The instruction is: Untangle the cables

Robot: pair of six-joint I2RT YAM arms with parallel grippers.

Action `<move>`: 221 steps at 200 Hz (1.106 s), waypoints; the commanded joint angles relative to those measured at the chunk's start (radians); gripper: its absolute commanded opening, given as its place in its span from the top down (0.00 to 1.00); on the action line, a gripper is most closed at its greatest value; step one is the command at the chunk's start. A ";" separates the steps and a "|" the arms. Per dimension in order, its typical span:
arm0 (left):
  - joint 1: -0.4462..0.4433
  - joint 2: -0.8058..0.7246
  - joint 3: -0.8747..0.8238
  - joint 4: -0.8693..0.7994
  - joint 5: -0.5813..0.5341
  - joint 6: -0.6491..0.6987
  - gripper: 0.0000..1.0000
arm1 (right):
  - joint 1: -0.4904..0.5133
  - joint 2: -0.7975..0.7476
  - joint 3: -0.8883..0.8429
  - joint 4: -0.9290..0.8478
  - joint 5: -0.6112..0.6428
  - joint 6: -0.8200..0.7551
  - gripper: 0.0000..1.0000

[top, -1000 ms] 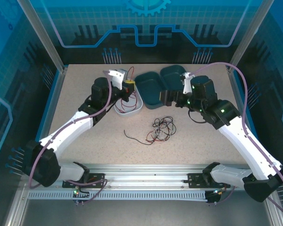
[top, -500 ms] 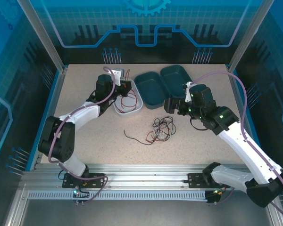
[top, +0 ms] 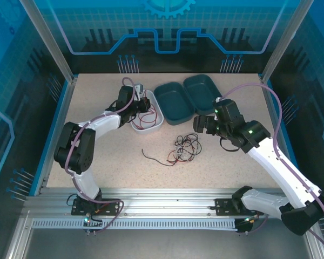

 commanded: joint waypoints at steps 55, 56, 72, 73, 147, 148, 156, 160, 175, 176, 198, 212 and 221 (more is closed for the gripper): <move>0.003 0.108 0.140 -0.217 -0.100 -0.024 0.75 | -0.008 0.026 -0.008 -0.018 -0.020 0.003 0.00; 0.003 0.110 0.142 -0.219 -0.100 -0.024 0.74 | -0.008 0.025 -0.009 -0.018 -0.020 0.004 0.00; 0.003 0.114 0.155 -0.231 -0.101 -0.030 0.62 | -0.010 0.023 -0.019 -0.013 -0.021 0.011 0.00; 0.003 0.113 0.154 -0.230 -0.101 -0.031 0.61 | -0.012 0.023 -0.020 -0.012 -0.022 0.011 0.00; 0.001 -0.050 0.123 -0.219 -0.039 -0.059 0.04 | -0.011 0.029 -0.061 0.023 -0.055 -0.001 0.00; 0.001 -0.053 0.123 -0.221 -0.038 -0.060 0.03 | -0.012 0.029 -0.060 0.024 -0.055 -0.001 0.00; 0.001 -0.078 0.121 -0.230 -0.031 -0.060 0.01 | -0.012 0.026 -0.066 0.031 -0.058 0.000 0.00; 0.001 -0.090 0.117 -0.237 -0.029 -0.059 0.01 | -0.012 0.026 -0.069 0.036 -0.059 0.000 0.00; 0.001 -0.135 0.107 -0.271 -0.030 -0.059 0.01 | -0.013 0.021 -0.077 0.047 -0.064 0.006 0.00; 0.000 -0.140 0.107 -0.274 -0.031 -0.058 0.01 | -0.013 0.021 -0.078 0.048 -0.064 0.007 0.00; -0.011 -0.221 0.075 -0.321 -0.054 -0.055 0.01 | -0.015 0.012 -0.094 0.063 -0.080 0.011 0.00; -0.035 -0.284 0.022 -0.318 -0.055 -0.052 0.01 | -0.016 0.006 -0.109 0.079 -0.095 0.010 0.00; -0.061 -0.322 -0.019 -0.309 -0.058 -0.051 0.01 | -0.017 0.000 -0.121 0.090 -0.100 0.016 0.00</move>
